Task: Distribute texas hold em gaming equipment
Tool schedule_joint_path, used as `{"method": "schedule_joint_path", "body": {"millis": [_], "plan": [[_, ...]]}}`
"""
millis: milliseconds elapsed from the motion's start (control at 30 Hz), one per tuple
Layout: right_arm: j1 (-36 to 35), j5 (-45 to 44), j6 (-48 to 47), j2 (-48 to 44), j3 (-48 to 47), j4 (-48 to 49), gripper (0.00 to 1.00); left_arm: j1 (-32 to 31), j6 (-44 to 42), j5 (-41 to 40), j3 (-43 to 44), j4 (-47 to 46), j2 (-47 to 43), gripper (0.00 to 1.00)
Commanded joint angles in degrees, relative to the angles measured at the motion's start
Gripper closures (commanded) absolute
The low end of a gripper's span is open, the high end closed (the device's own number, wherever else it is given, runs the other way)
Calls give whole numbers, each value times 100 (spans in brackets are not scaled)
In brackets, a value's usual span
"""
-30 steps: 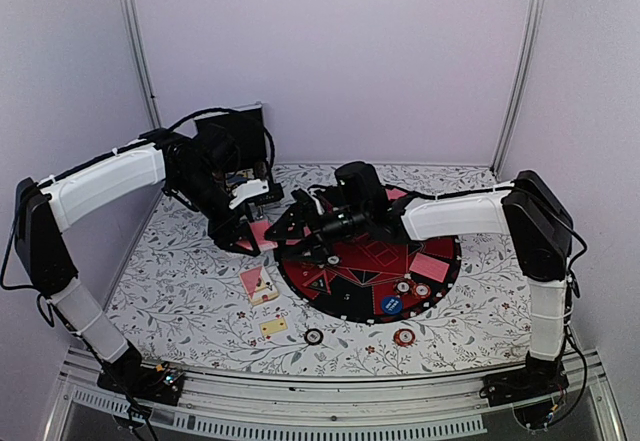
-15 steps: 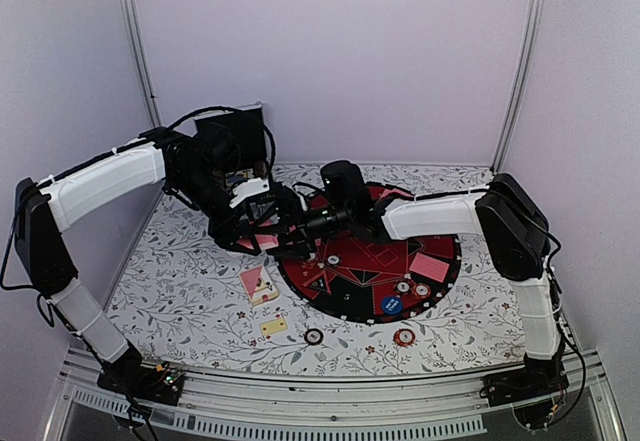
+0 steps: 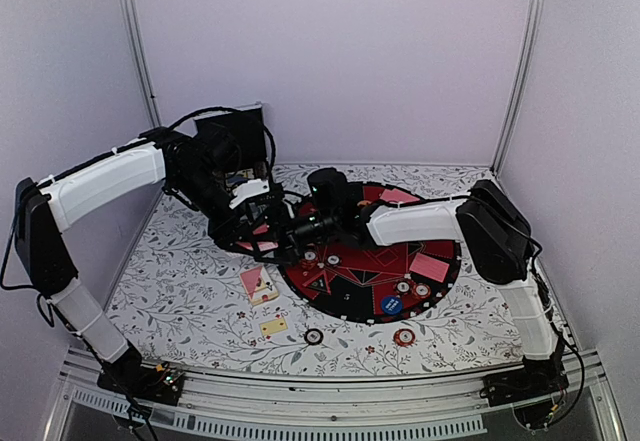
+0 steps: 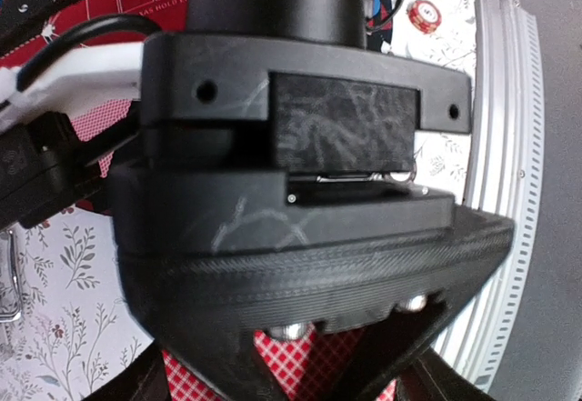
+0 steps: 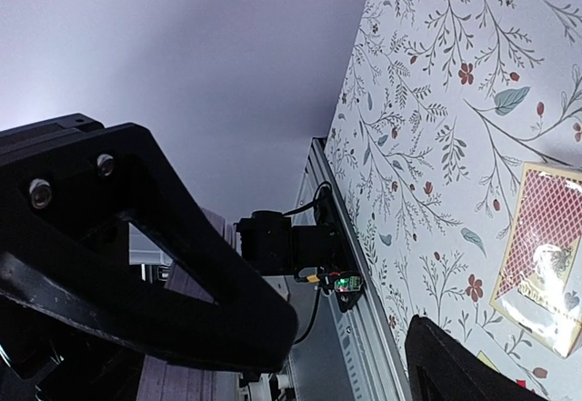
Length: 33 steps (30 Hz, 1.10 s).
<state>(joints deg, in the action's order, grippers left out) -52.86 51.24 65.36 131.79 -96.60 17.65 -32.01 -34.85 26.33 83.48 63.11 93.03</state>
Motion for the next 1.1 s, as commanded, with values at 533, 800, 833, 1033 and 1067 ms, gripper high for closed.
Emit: {"method": "schedule_joint_path", "body": {"millis": [533,800,833,1033,1067], "plan": [[533,-44,-38,-676,987,239,46,-77,14,129,118,27,-125,100],[639,-30,-93,-935,1198,224,67,-77,5,110,28,-9,-136,100],[650,-35,-97,-977,1215,222,69,-77,5,112,20,-9,-136,100],[729,-44,-114,-1223,1332,163,82,-77,7,105,3,-18,-145,100],[745,-44,-124,-1258,1361,149,83,-77,6,98,-6,-18,-145,100]]}}
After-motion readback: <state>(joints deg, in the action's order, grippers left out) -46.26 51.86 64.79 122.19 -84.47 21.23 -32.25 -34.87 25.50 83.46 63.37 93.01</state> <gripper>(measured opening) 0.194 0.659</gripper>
